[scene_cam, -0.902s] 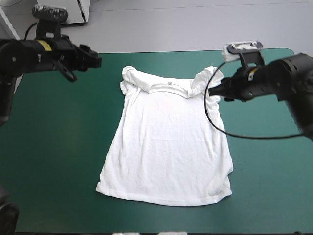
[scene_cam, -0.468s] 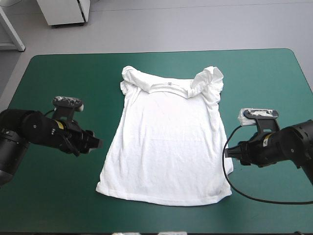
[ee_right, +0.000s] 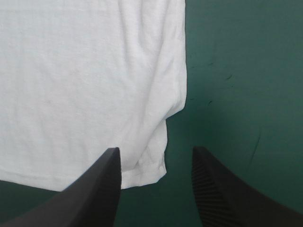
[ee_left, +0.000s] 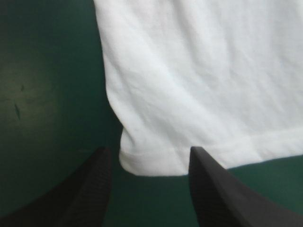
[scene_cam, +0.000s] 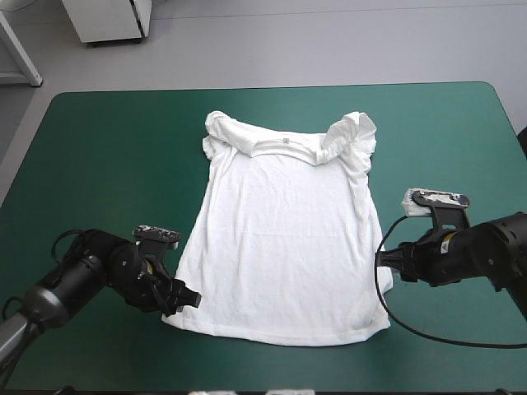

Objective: Fold the cloth

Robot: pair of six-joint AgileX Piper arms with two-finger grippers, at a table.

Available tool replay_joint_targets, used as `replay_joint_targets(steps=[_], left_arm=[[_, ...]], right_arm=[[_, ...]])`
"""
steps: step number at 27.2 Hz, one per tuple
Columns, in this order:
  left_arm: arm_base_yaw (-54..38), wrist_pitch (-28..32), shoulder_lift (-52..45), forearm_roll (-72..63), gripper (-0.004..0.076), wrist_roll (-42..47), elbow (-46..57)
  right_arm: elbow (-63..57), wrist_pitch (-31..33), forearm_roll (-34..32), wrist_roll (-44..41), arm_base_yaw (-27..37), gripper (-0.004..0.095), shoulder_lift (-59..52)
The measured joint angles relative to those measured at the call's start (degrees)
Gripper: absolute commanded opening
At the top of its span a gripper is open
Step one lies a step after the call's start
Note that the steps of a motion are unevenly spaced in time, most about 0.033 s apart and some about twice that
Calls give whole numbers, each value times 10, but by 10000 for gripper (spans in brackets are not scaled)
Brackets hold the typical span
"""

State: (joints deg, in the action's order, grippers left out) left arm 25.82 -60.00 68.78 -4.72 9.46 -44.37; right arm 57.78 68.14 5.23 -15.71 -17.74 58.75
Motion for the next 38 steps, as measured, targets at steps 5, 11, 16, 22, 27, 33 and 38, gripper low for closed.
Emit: replay_joint_targets(steps=[5, 11, 16, 22, 27, 33, 38], left_arm=[[31, 14, 48, 34, 363, 44, 4], [33, 43, 97, 52, 328, 68, 5], [34, 58, 114, 47, 183, 80, 15], [34, 84, 106, 33, -7, 83, 35], [34, 89, 106, 27, -10, 83, 37], [34, 89, 106, 27, -10, 83, 37], [34, 89, 105, 26, -10, 84, 38]], right_arm=[[0, 0, 0, -1, 0, 437, 0], [0, 4, 0, -2, 0, 437, 0], [0, 6, 0, -2, 0, 437, 0], [0, 9, 1, 1, 0, 437, 0], [-7, 6, 10, 5, 0, 415, 1], [-48, -22, 9, 3, -38, 386, 50], [-103, -88, -71, -90, -143, 631, 97]])
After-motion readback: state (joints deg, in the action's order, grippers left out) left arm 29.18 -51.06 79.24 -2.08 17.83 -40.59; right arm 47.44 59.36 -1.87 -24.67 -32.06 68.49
